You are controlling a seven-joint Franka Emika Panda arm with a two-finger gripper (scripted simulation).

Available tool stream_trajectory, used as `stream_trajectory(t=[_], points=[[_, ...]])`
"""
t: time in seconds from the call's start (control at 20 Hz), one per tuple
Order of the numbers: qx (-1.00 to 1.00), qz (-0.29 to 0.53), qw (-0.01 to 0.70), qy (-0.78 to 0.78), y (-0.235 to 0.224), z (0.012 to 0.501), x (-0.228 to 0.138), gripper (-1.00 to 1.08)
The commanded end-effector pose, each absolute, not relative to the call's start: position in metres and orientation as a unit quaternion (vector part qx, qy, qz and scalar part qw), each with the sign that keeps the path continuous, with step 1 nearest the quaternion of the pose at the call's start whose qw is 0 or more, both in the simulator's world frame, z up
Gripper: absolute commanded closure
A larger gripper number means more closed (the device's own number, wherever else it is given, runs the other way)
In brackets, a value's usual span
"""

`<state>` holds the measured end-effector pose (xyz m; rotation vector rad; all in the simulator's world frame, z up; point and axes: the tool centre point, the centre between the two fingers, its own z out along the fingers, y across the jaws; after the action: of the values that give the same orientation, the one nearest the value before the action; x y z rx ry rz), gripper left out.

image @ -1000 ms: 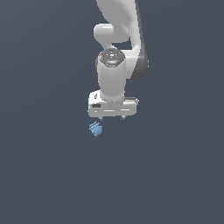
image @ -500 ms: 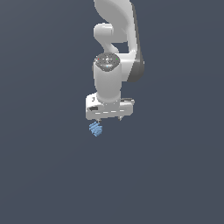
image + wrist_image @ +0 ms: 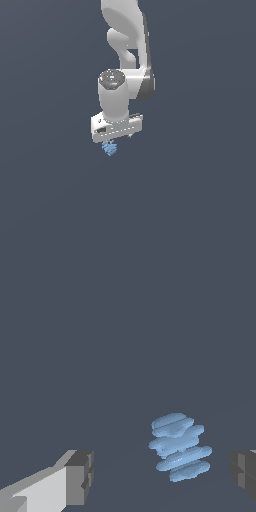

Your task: Pick up the object and move it to a goal position.

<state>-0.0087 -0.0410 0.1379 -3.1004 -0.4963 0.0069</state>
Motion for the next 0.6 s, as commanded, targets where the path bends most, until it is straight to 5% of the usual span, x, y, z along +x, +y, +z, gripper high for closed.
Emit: stream_trajectory(t=[0.0, 0.55], points=[[-0.983, 0.002, 0.000, -0.185, -0.050, 0.130, -0.011, -0.92], [-0.958, 0.001, 0.000, -0.286, -0.081, 0.100, -0.021, -0.92]])
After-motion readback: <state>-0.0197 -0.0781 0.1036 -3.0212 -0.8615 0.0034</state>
